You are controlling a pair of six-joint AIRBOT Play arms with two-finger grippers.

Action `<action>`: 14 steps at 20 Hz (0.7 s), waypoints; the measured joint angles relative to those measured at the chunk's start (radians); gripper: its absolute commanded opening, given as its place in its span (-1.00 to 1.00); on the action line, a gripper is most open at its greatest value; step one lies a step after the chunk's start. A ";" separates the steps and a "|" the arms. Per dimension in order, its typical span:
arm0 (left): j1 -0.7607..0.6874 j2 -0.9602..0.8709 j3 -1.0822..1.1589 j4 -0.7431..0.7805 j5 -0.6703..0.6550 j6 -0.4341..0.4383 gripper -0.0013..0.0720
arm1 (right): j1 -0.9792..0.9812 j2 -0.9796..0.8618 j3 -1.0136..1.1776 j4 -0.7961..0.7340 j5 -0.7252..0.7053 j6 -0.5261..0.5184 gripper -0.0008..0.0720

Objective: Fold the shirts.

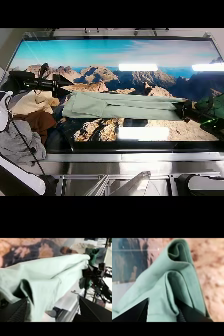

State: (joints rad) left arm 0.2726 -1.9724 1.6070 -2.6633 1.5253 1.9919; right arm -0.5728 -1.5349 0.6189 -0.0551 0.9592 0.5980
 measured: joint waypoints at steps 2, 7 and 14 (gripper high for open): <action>0.010 -0.001 0.070 0.000 0.067 -0.036 0.97 | -0.056 0.043 0.060 -0.147 0.086 0.111 0.75; 0.019 0.032 0.207 0.000 0.156 -0.095 -0.88 | -0.147 0.114 0.275 -0.480 0.135 0.323 0.81; -0.043 0.079 0.243 0.001 0.197 -0.113 -0.88 | -0.079 -0.023 0.391 -0.610 0.146 0.406 0.77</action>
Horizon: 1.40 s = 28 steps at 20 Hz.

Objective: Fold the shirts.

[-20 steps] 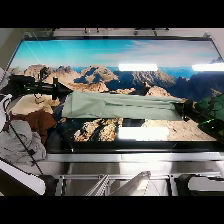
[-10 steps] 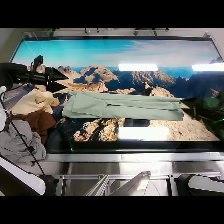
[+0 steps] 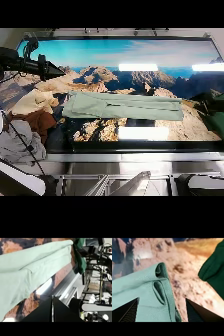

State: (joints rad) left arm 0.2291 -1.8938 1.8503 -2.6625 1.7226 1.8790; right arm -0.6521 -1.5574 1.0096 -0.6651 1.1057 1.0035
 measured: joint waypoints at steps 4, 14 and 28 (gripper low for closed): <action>-0.080 0.003 -0.048 0.001 -0.010 -0.003 -0.88 | 0.084 -0.085 0.011 0.000 0.008 0.016 0.77; -0.376 -0.001 -0.222 0.121 -0.289 0.017 -0.91 | 0.216 -0.154 0.017 -0.014 0.040 0.025 -0.92; -0.773 -0.285 0.146 0.563 -0.375 -0.267 -0.90 | 0.172 -0.038 0.206 -0.005 0.302 0.056 -0.93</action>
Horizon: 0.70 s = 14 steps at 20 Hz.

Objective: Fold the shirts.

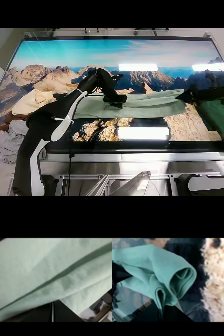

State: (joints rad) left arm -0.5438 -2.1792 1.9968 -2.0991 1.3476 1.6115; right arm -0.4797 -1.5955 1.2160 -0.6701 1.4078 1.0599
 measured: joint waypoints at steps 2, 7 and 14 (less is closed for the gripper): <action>-0.010 0.008 0.046 -0.107 0.008 0.021 -0.90 | -0.003 0.017 0.026 0.008 0.047 0.013 -0.93; 0.098 0.204 0.039 -0.343 0.062 0.138 -0.90 | 0.076 0.101 0.063 0.167 0.122 0.033 -0.93; 0.504 0.566 -0.228 -0.413 0.248 0.220 -0.90 | 0.634 0.098 0.077 0.424 -0.248 0.039 -0.93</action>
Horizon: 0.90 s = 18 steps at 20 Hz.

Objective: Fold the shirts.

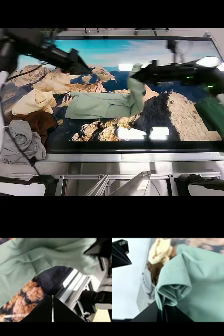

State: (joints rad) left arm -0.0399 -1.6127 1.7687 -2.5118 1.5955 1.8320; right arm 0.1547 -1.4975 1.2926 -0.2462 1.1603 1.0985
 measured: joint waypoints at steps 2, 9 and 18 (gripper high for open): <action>0.104 0.088 -0.116 -0.002 0.019 0.034 -0.90 | 0.172 -0.070 0.021 0.067 -0.164 -0.018 -0.93; 0.280 0.274 -0.493 -0.026 -0.025 0.134 -0.89 | 0.488 -0.374 0.214 0.341 -0.358 -0.225 0.40; 0.262 0.321 -0.652 -0.032 -0.018 0.200 -0.89 | 0.143 -0.349 0.254 0.210 -0.015 -0.127 0.12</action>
State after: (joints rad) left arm 0.2218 -1.2915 1.1168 -2.5443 1.5780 2.0323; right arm 0.2981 -1.8469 1.5471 -0.0360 1.1454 0.9710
